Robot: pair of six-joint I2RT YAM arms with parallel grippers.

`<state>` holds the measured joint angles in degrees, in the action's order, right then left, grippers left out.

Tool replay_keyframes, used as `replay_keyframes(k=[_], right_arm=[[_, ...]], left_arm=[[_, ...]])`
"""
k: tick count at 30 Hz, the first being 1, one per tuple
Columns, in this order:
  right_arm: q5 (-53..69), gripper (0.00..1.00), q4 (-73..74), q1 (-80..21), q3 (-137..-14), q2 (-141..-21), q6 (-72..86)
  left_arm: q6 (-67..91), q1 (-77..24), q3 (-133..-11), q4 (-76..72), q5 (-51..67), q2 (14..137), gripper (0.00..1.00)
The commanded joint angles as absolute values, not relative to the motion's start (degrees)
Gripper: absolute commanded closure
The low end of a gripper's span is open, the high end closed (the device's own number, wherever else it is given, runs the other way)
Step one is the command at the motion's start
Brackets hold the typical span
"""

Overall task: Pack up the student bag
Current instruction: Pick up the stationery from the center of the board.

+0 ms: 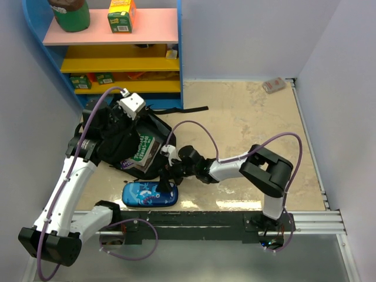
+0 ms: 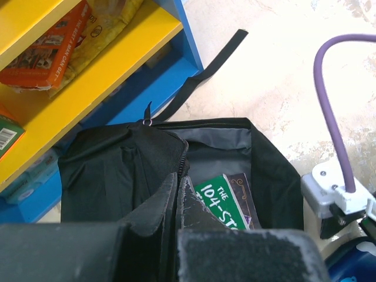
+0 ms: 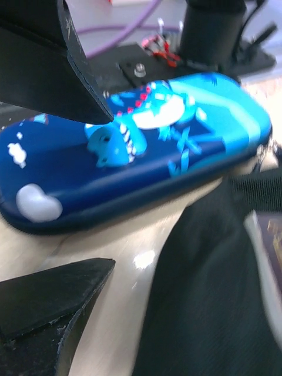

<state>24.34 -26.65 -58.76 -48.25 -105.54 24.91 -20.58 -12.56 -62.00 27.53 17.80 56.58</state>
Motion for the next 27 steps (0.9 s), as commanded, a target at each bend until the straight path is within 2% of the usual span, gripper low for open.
replay_keyframes(k=[1,4,9,16,19,22,25,27], right_arm=[[32.08,0.01,-28.74,-59.85,-49.49,-107.84,25.66],[32.0,0.01,-29.09,-61.08,-47.11,-106.18,25.32],[22.54,0.01,-23.49,-66.43,-44.47,-102.75,21.2],[10.48,0.01,-14.25,-75.39,-46.84,-100.99,19.16],[5.3,0.05,-10.47,-78.56,-49.9,-101.07,18.72],[2.64,0.18,-8.09,-79.97,-52.46,-101.25,19.16],[0.36,0.35,-6.51,-80.59,-54.13,-100.99,19.69],[-1.4,0.58,-5.02,-81.21,-54.67,-100.03,19.43]], left_arm=[[-21.0,-12.66,-63.63,27.24,18.37,54.93,1.0],[-21.18,-12.66,-63.2,27.16,18.19,54.49,1.0],[-21.18,-12.66,-62.67,26.98,18.19,54.32,1.0],[-20.74,-12.66,-62.75,27.07,18.46,53.88,1.0],[-20.83,-12.66,-63.02,27.16,18.46,53.7,1.0],[-20.74,-12.66,-63.1,27.33,18.19,53.53,1.0],[-20.83,-12.74,-63.02,27.33,18.19,53.53,1.0],[-20.83,-12.66,-63.02,27.51,18.11,53.44,1.0]])
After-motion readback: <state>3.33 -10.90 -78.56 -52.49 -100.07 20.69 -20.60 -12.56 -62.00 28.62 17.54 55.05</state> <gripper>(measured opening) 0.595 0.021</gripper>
